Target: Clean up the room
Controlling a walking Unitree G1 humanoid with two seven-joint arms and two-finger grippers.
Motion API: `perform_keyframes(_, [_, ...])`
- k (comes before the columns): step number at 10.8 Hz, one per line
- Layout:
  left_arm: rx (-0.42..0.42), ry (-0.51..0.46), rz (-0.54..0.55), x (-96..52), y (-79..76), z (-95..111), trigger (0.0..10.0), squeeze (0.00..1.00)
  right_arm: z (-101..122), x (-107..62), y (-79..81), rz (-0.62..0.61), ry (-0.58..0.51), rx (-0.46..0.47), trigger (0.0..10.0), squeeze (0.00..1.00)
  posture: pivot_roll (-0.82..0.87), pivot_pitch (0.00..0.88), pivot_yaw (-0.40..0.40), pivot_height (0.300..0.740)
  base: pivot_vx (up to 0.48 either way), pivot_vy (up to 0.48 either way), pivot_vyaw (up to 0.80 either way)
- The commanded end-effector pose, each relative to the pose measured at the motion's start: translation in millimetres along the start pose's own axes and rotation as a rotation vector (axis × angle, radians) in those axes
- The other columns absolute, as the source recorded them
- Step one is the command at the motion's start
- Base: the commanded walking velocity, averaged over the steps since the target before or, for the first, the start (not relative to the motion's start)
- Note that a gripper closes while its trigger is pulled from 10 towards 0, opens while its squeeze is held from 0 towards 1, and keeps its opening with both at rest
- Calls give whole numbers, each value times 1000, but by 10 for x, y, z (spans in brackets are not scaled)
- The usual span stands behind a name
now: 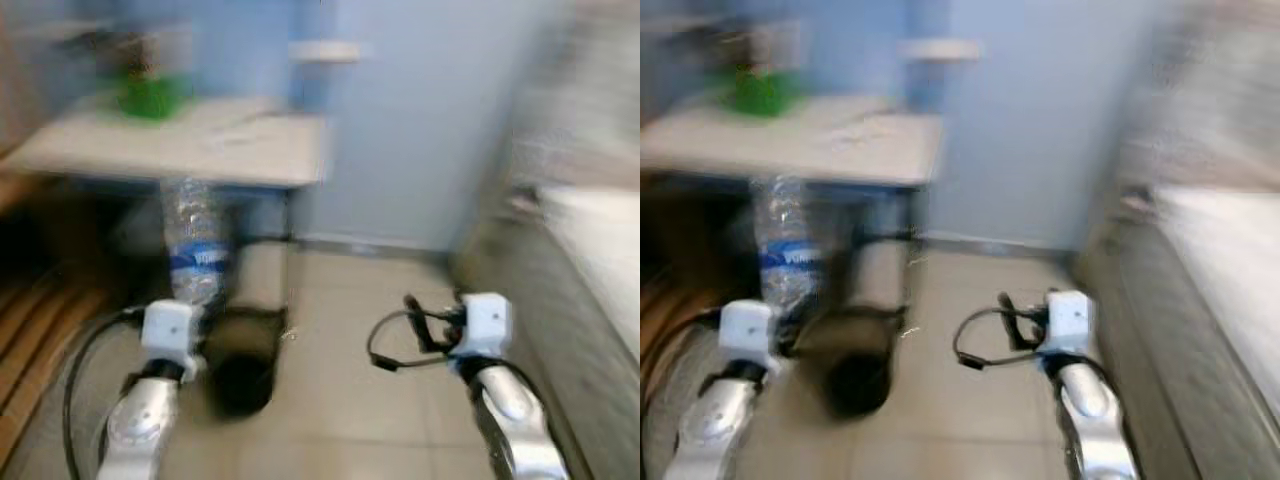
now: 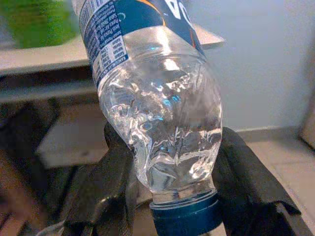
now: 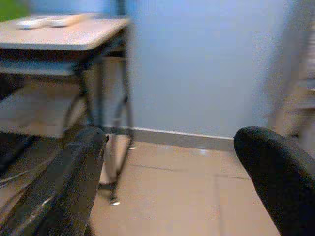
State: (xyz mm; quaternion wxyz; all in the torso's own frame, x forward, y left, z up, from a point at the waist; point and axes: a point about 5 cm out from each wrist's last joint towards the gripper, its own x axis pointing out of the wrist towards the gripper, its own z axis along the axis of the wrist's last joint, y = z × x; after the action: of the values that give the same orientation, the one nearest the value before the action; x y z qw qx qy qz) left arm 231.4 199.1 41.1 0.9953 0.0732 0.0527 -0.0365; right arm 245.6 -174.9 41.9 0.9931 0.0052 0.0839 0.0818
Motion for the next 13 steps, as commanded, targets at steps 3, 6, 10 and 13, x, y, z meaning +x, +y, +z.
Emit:
perform_keyframes(3, [71,-9,-76,146,-234,66,10000,0,1,-5,-95,-20,14,-26,10000,0,-53,0,-28,740,422,-104,260])
perform_keyframes(6, [107,-6,-100,104,-299,57,10000,0,-34,-32,-115,-37,31,-14,10000,0,-53,0,-23,740,0,0,252])
perform_keyframes(10, [86,-5,-103,126,-394,71,10000,0,-53,-42,-82,-16,41,-29,10000,0,-52,0,-21,740,324,-351,759])
perform_keyframes(13, [80,23,-123,167,-422,53,10000,0,-76,-42,-70,-8,55,-36,10000,0,-54,0,-18,740,290,-379,729])
